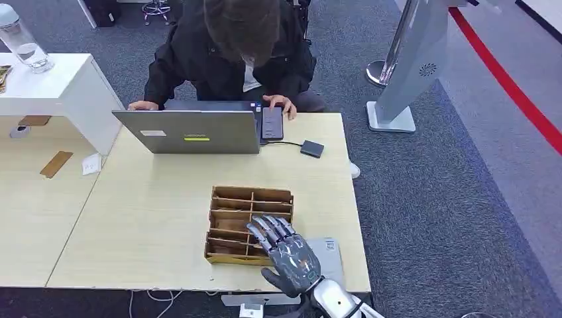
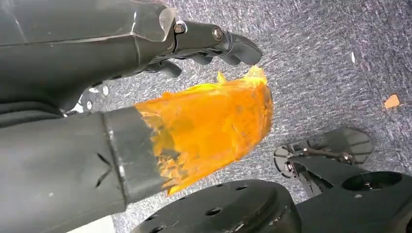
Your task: Pass the card to the sensor for recognition and then transmit it.
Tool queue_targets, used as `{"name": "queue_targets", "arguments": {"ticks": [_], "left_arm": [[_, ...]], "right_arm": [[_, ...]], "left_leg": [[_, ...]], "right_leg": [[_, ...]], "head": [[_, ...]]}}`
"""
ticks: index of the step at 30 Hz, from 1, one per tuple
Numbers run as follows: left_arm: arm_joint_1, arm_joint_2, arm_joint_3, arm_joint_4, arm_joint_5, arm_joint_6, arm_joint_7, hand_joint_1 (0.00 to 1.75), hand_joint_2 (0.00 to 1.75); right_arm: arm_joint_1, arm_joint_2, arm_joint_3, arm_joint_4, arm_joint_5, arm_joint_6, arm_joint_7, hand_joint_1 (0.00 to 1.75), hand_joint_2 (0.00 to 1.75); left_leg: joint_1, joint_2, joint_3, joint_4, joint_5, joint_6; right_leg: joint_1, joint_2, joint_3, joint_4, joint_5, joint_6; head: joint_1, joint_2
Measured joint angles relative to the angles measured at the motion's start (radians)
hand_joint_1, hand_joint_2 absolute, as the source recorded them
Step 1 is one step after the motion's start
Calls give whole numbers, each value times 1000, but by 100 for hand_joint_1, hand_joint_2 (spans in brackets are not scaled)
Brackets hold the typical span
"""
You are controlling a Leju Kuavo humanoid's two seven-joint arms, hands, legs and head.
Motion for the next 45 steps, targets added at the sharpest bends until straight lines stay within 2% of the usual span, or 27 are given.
{"name": "queue_targets", "arguments": {"ticks": [4,8,24,25,27,28,31,42,45], "left_arm": [[0,0,0,0,0,0,0,0,0],[0,0,0,0,0,-2,0,0,0],[0,0,0,0,0,-2,0,0,0],[0,0,0,0,0,-2,0,0,0],[0,0,0,0,-2,-3,0,0,0],[0,0,0,0,-2,-3,0,0,0],[0,0,0,0,-4,-3,0,0,0],[0,0,0,0,-4,-3,0,0,0],[0,0,0,0,-5,-3,0,0,0]], "right_arm": [[0,0,0,3,0,0,0,42,175],[-1,0,0,4,0,0,0,56,175],[-1,0,0,7,0,0,0,54,175],[-1,0,0,11,0,0,0,52,175],[4,4,0,15,7,-1,13,28,175],[11,9,0,16,15,0,22,37,175],[11,13,-7,27,20,2,22,44,175],[11,16,-27,34,20,11,25,52,175],[11,16,-29,34,20,12,25,49,175]], "left_leg": [[0,0,0,0,0,0],[0,0,0,0,0,0],[0,0,0,0,0,0],[0,0,0,0,0,0],[0,0,0,0,0,0],[0,0,0,0,0,0],[0,0,0,0,0,0],[0,0,0,0,0,0],[0,0,0,0,0,0]], "right_leg": [[0,0,0,0,0,0],[0,0,0,0,0,0],[0,0,0,0,0,0],[0,0,0,0,0,0],[0,0,0,0,0,0],[0,0,0,0,0,0],[0,0,0,0,0,0],[0,0,0,0,0,0],[0,0,0,0,0,0]], "head": [[0,0],[0,0],[0,0],[0,0],[0,0],[0,0],[0,0],[0,0],[0,0]]}}
